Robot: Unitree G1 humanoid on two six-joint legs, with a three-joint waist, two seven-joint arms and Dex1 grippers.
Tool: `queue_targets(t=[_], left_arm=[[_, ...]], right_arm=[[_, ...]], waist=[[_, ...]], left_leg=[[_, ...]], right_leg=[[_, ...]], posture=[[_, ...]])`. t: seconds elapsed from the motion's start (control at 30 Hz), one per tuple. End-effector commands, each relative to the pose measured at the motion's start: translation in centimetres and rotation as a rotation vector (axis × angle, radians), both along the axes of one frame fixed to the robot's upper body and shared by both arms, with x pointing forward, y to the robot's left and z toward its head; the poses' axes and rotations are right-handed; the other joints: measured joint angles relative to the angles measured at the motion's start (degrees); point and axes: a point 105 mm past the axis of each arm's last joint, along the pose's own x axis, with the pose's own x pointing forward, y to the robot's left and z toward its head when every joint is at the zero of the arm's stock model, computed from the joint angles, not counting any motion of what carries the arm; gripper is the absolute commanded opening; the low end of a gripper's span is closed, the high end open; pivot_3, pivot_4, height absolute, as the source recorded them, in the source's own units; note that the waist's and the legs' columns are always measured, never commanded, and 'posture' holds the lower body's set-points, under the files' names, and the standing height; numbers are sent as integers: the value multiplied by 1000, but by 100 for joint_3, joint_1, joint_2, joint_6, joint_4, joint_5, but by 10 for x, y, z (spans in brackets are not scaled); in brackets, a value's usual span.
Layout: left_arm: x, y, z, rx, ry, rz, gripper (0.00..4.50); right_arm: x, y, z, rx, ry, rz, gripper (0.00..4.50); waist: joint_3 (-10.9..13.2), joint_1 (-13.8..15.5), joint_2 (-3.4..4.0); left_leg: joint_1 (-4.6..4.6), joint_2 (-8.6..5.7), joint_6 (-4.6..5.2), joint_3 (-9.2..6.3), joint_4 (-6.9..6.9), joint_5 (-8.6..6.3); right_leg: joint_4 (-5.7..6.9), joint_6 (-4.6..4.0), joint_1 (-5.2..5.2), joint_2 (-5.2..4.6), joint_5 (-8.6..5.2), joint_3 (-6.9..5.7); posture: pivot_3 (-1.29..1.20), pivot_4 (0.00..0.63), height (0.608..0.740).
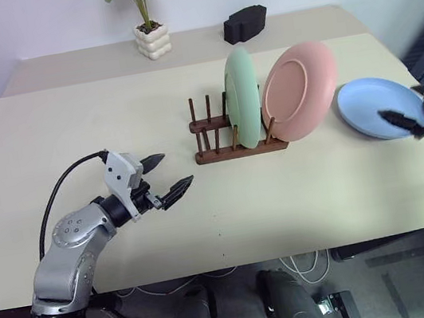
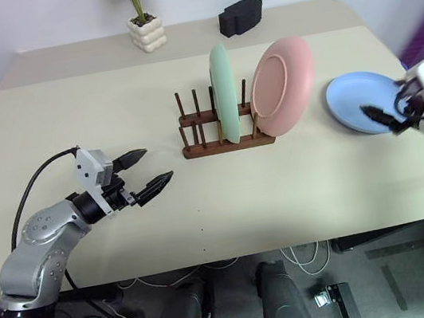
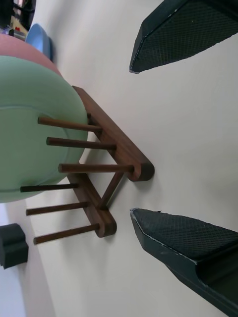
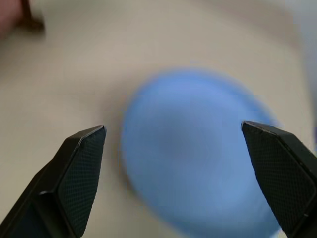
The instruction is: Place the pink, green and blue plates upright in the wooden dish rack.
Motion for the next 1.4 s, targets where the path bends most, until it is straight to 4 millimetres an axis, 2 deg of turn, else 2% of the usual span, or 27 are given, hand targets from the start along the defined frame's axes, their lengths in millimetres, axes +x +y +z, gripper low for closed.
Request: queue_targets(t=[0.03, 0.1, 0.23, 0.33, 0.57, 0.73, 0.9, 1.03, 1.13, 1.2, 1.27, 1.33, 1.4], left_arm=[[-1, -5, 8, 4, -41, -31, 4500], [-1, -5, 8, 9, -43, -32, 4500], [-3, -1, 9, 12, -47, -22, 4500], [-5, 0, 8, 11, -46, -12, 4500], [-9, 0, 7, 7, -42, -15, 4500], [-12, -3, 8, 3, -35, -49, 4500], [-19, -8, 7, -4, -16, -106, 4500], [-20, -11, 8, -3, -17, -127, 4500], [-15, -9, 9, -1, -27, -112, 4500], [-11, -8, 10, 0, -37, -96, 4500], [-7, -6, 12, -4, -57, -72, 4500], [-4, -3, 15, -12, -78, -46, 4500], [-1, -1, 18, -16, -93, -24, 4500]], right_arm=[[12, -3, -6, -102, 14, -15, 4459], [16, -3, -19, -153, 55, -3, 4459], [24, 2, -31, -172, 87, 22, 4459], [28, 5, -39, -185, 109, 29, 3624], [32, 5, -44, -210, 111, 28, 63], [32, 2, -33, -243, 62, 5, 63], [37, -1, 7, -307, -86, -64, 63], [43, 2, 61, -362, -283, -117, 63], [45, 19, 121, -428, -510, -111, 63], [43, 31, 151, -471, -627, -97, 63], [39, 50, 181, -474, -759, -51, 63], [33, 77, 206, -444, -881, 35, 63], [27, 104, 219, -390, -953, 139, 63]], waist=[[0, 1, 0], [0, 12, 0], [0, 28, 0], [0, 34, 0], [0, 33, 0], [-1, 34, -2], [0, 34, 0], [1, 24, 3], [3, 4, 6], [4, 6, 10], [4, 16, 9], [4, 19, 9], [4, 22, 7]], left_leg=[[1, 0, 0, 2, 1, 0], [2, 0, 0, 3, 1, 0], [0, -1, 0, 2, 0, 0], [0, -1, 0, 0, 1, 0], [1, -2, 0, -3, 2, 0], [7, -2, 0, -4, 3, 0], [7, -2, 0, -4, 2, 0], [7, -2, 0, -3, 2, 0], [9, -2, 0, -2, 1, 0], [9, -1, 0, -1, 1, 0], [8, -2, 0, -2, -1, 0], [7, -1, 0, -3, -3, 0], [6, -1, 0, -4, -2, 0]], right_leg=[[0, -1, 0, 2, 1, 1], [0, -1, 1, 2, 1, 2], [-1, 0, 2, 2, 1, 2], [-1, 0, 2, 2, 2, 2], [-1, 0, 5, 2, 2, 1], [0, 0, 12, 3, 2, 1], [0, 0, 12, 2, 2, 2], [0, 0, 11, 2, 2, 2], [1, -1, 11, 3, 2, 2], [1, -1, 9, 3, 2, 2], [1, 0, 8, 5, 2, 1], [-1, 2, 8, 4, 2, 1], [-1, 3, 8, 4, 3, 1]], posture=[[0, 150, 730], [0, 150, 730], [0, 150, 730], [0, 150, 730], [0, 150, 730], [0, 150, 730], [0, 150, 730], [0, 150, 730], [0, 150, 730], [0, 150, 730], [0, 150, 730], [0, 150, 730], [0, 150, 730]])
